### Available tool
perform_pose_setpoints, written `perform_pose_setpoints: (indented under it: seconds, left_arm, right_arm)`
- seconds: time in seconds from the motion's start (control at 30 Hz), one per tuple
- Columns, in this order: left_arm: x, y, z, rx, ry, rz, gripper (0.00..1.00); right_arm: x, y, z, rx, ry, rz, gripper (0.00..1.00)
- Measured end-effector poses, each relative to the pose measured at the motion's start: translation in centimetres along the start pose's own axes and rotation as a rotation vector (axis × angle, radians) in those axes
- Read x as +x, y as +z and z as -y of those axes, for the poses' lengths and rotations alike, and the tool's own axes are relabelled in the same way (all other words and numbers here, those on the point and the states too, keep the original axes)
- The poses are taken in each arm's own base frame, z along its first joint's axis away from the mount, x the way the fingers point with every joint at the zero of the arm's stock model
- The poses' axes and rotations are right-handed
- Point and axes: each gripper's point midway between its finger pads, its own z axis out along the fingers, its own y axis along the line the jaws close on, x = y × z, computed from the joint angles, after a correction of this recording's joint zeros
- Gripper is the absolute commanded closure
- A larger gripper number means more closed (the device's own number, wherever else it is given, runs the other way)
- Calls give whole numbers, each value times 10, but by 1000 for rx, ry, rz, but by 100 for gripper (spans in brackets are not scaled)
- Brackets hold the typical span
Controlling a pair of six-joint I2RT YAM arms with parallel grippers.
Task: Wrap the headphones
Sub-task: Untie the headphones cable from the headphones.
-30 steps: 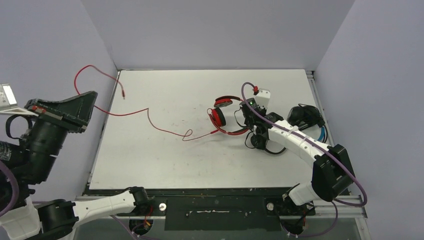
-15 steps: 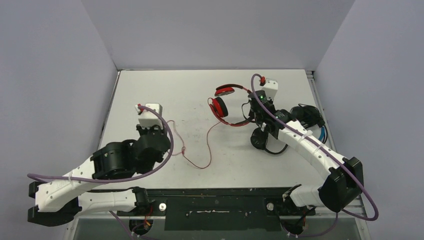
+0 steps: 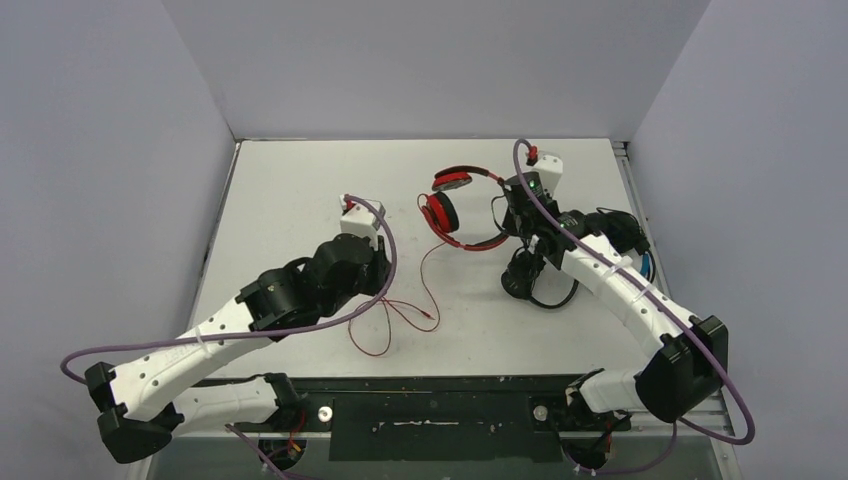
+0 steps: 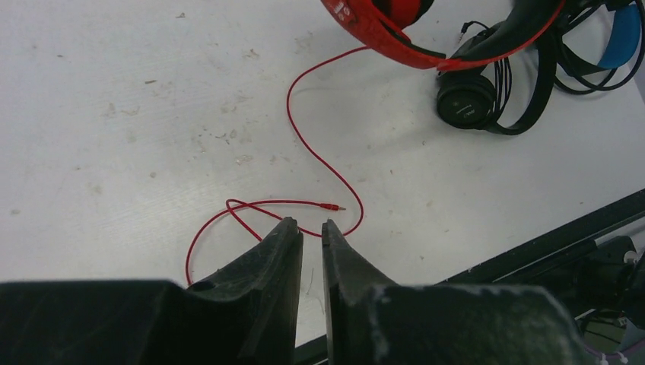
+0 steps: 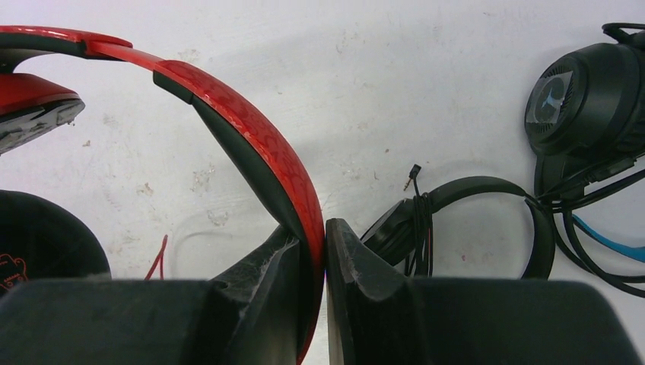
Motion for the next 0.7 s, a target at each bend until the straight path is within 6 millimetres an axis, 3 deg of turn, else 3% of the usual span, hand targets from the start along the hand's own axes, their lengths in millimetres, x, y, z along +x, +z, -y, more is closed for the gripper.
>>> perform_pose_setpoints:
  seconds: [0.07, 0.2, 0.33, 0.4, 0.53, 0.7]
  left_arm:
    - [7, 9, 1, 7, 6, -15, 66]
    - [31, 32, -8, 52, -6, -23, 31]
    - [69, 49, -17, 118, -18, -18, 18]
    - [78, 56, -15, 155, -27, 2, 7]
    - [62, 66, 2, 250, -17, 118, 5]
    - [29, 82, 21, 318, 8, 280, 7]
  right_arm:
    - [-8, -1, -1, -5, 13, -5, 100]
    - [-41, -8, -9, -40, 53, 5, 100]
    - [-78, -25, -17, -98, 94, 26, 100]
    - [-96, -37, -20, -129, 109, 39, 100]
    - [-124, -62, -28, -194, 129, 61, 100]
    - [-134, -86, -39, -278, 128, 38, 100]
